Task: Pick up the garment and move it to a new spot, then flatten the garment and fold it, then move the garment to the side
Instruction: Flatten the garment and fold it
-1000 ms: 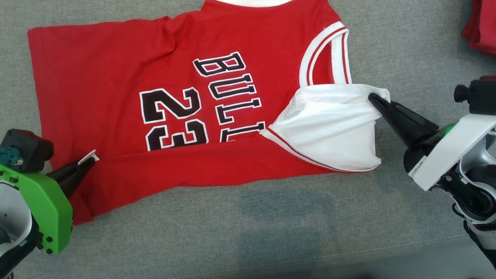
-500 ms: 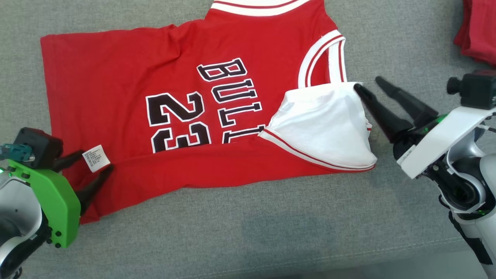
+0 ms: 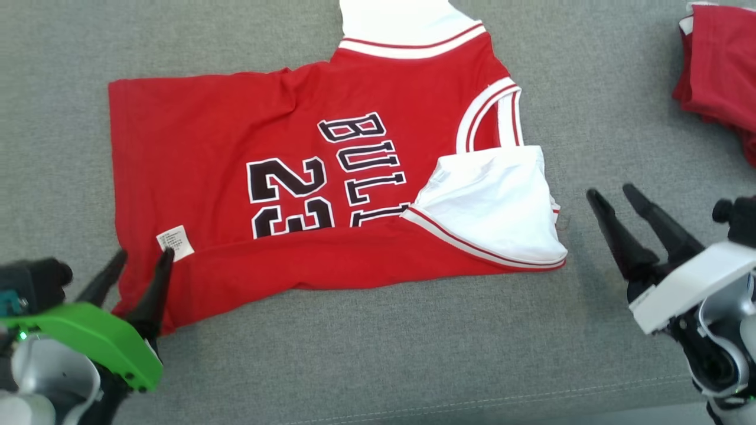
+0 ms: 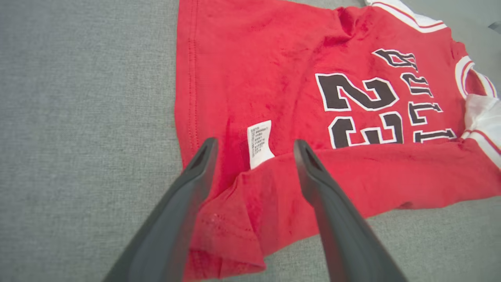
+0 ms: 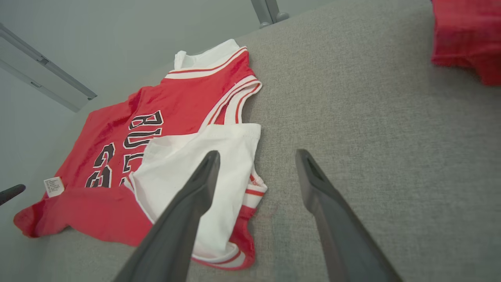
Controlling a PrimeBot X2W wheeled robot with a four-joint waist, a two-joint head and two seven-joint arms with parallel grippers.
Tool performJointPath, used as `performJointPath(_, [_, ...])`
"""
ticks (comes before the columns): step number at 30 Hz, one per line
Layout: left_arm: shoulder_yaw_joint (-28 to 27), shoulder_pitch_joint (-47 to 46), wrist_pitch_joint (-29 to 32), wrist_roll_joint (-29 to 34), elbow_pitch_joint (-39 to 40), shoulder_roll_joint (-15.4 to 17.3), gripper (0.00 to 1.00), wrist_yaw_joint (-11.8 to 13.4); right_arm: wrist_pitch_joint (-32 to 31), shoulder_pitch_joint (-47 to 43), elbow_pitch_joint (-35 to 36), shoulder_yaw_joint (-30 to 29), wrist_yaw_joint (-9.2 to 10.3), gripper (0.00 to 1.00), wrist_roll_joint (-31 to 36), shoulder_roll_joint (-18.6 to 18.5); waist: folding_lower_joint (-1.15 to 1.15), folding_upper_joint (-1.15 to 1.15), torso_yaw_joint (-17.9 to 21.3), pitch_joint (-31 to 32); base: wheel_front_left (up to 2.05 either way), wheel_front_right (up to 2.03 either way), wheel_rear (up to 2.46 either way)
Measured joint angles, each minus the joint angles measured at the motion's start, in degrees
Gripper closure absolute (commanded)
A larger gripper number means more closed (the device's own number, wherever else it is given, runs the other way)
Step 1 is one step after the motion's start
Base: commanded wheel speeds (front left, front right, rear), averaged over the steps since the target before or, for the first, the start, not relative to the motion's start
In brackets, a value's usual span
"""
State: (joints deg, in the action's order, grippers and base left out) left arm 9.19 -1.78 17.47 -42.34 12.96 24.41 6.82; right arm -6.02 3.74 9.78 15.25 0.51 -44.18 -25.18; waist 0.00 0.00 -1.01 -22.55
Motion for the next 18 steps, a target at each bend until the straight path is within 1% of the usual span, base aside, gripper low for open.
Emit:
performJointPath(2, [-0.2,2.3,-1.1,-0.1,-0.4,-1.3,0.00,0.0,0.3,-2.3,0.0,0.0,0.62,0.00,-0.2,0.0,0.00,0.00,-0.4,0.9,0.00,0.00,0.00])
performJointPath(8, [-0.5,7.4,-2.2,0.0,-2.8,-2.0,0.00,0.0,0.8,-7.8,0.0,0.4,1.20,0.00,-0.7,0.0,0.00,0.00,-2.4,2.7,0.00,0.00,0.00])
performJointPath(12, [0.3,10.3,-2.4,-0.3,-5.0,-2.7,0.00,0.0,0.8,-8.2,0.1,1.8,1.09,0.00,-0.6,-0.1,0.00,0.00,-3.5,4.0,0.00,0.00,0.00])
performJointPath(18, [1.3,10.9,-3.2,-0.6,-5.3,-4.5,0.00,0.0,0.8,-8.2,1.3,2.3,1.05,0.00,-0.5,-0.2,0.00,0.00,-4.1,5.0,0.00,0.00,0.00])
